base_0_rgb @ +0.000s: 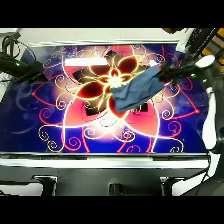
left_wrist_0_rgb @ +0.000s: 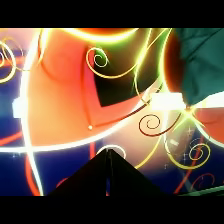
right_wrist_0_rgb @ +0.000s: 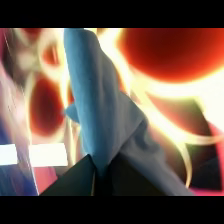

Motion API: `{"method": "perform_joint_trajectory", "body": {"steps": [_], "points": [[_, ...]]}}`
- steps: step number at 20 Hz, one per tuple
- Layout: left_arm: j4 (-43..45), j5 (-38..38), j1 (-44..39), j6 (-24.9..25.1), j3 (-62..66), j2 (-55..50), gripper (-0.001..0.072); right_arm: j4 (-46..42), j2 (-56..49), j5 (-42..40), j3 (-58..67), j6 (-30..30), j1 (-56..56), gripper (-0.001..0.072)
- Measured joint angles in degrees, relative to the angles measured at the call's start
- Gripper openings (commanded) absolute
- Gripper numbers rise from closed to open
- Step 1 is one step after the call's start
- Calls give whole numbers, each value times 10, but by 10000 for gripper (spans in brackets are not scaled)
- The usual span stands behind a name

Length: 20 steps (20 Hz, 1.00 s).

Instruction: Fold the clothes and pants, and hang the long-sleeved shirts on hangers.

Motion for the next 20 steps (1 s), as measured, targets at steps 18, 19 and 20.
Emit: {"method": "perform_joint_trajectory", "body": {"steps": [18, 19, 20], "points": [[0, -9, 0, 0, 0, 0, 19, -266, 26, 195, 45, 199, -303, 28], [0, -9, 0, 0, 0, 0, 19, -291, 31, 211, 28, 194, -305, 28], [0, -9, 0, 0, 0, 0, 18, -316, 40, 222, 3, 190, -307, 28]]}}
